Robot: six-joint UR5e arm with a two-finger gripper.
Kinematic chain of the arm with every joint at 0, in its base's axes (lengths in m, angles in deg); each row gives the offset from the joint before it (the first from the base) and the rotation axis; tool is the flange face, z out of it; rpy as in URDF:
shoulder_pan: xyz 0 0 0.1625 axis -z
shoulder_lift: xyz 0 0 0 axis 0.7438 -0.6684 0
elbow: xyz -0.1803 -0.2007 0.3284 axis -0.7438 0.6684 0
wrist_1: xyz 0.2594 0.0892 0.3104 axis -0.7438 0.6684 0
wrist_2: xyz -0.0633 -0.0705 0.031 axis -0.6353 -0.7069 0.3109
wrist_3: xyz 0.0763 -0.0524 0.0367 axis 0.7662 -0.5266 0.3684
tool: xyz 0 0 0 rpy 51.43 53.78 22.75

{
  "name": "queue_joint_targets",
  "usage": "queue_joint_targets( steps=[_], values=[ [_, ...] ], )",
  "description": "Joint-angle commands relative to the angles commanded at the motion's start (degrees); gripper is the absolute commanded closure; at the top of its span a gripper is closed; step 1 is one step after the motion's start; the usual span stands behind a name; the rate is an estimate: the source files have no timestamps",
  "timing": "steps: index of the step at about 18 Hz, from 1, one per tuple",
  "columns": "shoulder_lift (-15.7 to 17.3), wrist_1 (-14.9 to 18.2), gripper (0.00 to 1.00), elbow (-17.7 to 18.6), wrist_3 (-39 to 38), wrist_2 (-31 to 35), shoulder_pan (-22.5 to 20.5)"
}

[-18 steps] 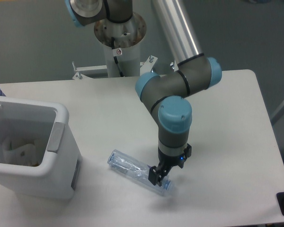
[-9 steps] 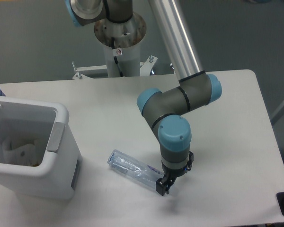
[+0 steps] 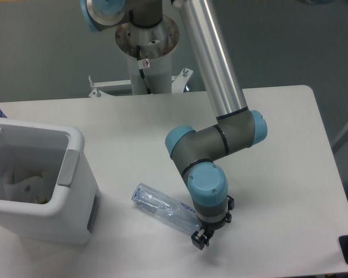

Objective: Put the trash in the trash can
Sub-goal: 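Lower the gripper onto the bottle's cap end and close it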

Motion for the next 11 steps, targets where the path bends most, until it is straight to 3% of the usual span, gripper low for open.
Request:
queue_joint_targets(
  steps=[5, 8, 11],
  values=[
    [0.0, 0.0, 0.65, 0.0, -0.17, -0.09, 0.09],
    [0.09, 0.0, 0.75, -0.09, -0.53, -0.09, 0.09],
    [0.18, 0.0, 0.79, -0.18, -0.53, -0.18, 0.09]
  ],
)
